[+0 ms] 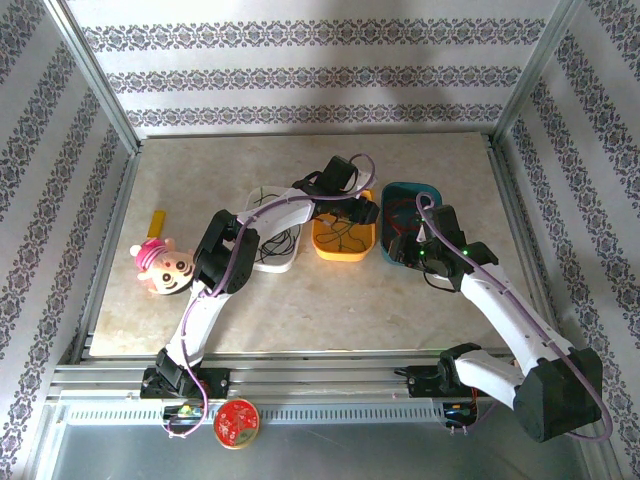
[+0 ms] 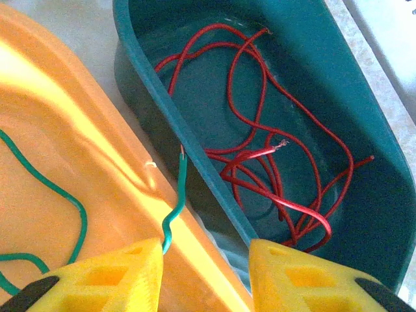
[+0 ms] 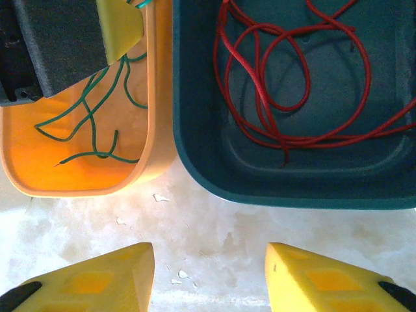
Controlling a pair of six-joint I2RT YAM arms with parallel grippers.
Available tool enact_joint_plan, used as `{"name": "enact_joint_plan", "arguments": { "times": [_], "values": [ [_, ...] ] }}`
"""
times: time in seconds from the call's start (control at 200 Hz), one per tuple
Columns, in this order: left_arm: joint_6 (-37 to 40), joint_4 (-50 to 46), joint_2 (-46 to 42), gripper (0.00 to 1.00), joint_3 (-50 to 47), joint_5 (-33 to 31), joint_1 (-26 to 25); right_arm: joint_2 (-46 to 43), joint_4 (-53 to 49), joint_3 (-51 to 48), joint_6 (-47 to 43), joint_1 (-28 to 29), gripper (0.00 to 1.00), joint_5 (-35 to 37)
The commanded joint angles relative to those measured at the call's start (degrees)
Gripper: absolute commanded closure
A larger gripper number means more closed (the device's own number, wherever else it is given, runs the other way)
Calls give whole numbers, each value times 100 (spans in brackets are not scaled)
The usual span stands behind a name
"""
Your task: Untangle the cables
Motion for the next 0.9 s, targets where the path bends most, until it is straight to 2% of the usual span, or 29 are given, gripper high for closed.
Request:
{"name": "enact_joint_plan", "arguments": {
  "times": [0.0, 0.385, 0.804, 0.894],
  "values": [
    [75, -136, 128, 64, 128, -49, 81, -54, -98, -28, -108, -45, 52, -30],
    [49, -250, 291, 75, 295, -62, 82, -97, -124, -32, -141, -139, 52, -66],
    [58, -198, 32, 100, 308, -177, 80, -175, -116, -94, -77, -162, 52, -40],
    [97, -130, -121, 100, 237, -260, 81, -197, -115, -111, -59, -161, 51, -40]
  ]
}}
